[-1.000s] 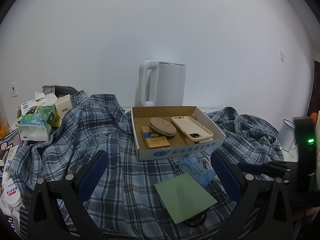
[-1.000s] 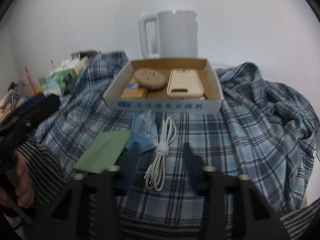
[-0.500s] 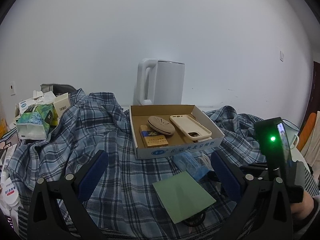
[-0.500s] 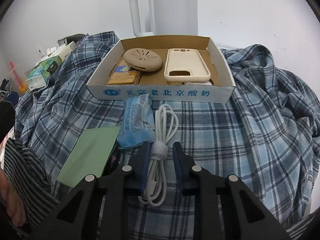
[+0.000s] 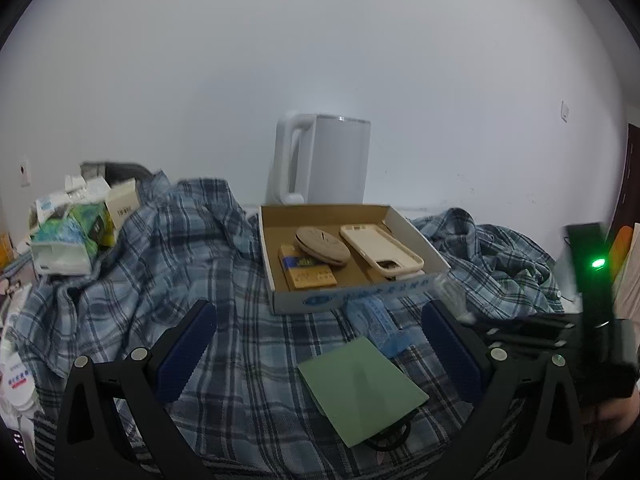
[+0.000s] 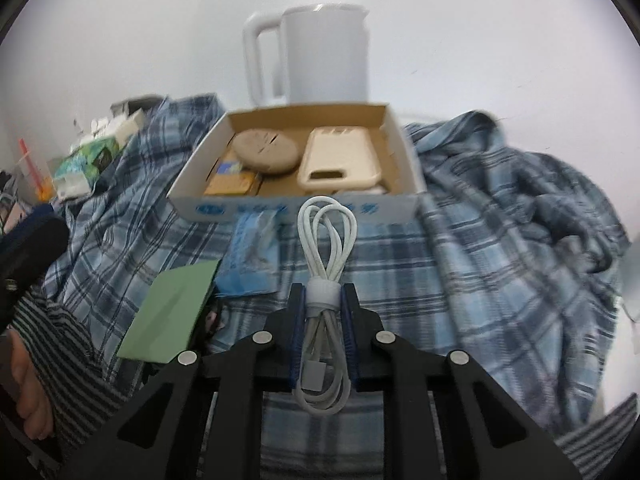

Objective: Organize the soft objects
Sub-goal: 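Grasp the white coiled cable with the right tool, then grasp the green square card with the left tool while the right tool holds the cable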

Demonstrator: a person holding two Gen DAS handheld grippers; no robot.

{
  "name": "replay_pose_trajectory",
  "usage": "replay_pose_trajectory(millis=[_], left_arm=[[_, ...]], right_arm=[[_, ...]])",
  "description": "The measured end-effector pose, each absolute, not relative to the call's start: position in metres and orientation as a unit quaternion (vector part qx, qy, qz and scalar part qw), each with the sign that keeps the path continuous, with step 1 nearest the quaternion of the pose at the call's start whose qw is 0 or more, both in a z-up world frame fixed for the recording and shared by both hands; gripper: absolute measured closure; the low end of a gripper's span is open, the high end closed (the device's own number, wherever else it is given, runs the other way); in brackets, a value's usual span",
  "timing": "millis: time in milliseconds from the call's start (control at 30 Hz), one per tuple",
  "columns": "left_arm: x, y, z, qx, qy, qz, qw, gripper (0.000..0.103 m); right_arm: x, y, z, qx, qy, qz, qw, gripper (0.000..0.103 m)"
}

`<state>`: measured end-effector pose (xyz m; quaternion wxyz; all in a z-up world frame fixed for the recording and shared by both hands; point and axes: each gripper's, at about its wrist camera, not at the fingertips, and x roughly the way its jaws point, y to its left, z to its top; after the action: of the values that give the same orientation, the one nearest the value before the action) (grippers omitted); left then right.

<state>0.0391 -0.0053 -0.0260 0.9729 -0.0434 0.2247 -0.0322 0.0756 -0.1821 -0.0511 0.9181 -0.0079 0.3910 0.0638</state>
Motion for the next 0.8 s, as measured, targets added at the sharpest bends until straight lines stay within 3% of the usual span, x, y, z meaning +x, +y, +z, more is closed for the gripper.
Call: replay_pose_trajectory(millis=[133,267,500,800], left_arm=[[0.049,0.003,-0.032,-0.093,0.279,-0.050,0.954,0.000],[0.065,0.009,-0.045,-0.160,0.367,-0.056,0.915,0.000],[0.096,0.001,-0.068,-0.207,0.451,-0.048,0.867,0.005],[0.115,-0.016,-0.084,-0.171,0.493,-0.016,0.853,0.005]], right_arm=[[0.060,-0.195,-0.041,-0.036,0.343,0.024,0.938,0.087],[0.061,-0.202,-0.044,-0.019,0.344,0.028,0.938,0.086],[0.064,-0.195,-0.049,-0.028,0.354,0.040,0.934,0.086],[0.058,-0.192,-0.045,-0.029,0.339,0.046,0.939,0.086]])
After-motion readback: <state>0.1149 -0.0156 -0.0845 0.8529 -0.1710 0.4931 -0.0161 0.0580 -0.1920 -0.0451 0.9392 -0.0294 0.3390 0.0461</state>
